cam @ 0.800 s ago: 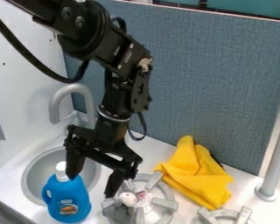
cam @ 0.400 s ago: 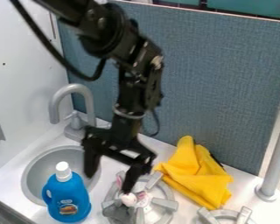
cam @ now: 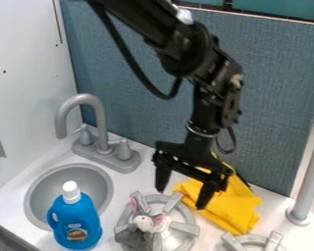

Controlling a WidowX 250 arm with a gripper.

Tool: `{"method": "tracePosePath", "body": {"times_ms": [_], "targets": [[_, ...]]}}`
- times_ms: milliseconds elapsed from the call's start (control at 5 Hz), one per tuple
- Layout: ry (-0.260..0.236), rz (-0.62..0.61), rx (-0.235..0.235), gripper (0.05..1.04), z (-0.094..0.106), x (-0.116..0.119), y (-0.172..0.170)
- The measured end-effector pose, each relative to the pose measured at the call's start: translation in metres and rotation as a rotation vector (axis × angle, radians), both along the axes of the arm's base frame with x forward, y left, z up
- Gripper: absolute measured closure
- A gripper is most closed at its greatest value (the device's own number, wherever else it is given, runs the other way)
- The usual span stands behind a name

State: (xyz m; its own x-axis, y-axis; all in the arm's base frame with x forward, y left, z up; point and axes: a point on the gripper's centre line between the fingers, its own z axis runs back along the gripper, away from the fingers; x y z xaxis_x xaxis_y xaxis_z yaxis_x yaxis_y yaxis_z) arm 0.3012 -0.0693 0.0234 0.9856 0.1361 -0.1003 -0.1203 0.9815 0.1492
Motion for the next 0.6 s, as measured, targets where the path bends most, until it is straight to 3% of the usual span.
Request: {"method": "tracePosePath", "body": {"times_ms": [200, 600], "targets": [[-0.036, -0.022, -0.017, 0.075, -0.019, 0.023, -0.02], [-0.033, -0.059, -0.105, 0.075, -0.049, 0.064, -0.047]]}}
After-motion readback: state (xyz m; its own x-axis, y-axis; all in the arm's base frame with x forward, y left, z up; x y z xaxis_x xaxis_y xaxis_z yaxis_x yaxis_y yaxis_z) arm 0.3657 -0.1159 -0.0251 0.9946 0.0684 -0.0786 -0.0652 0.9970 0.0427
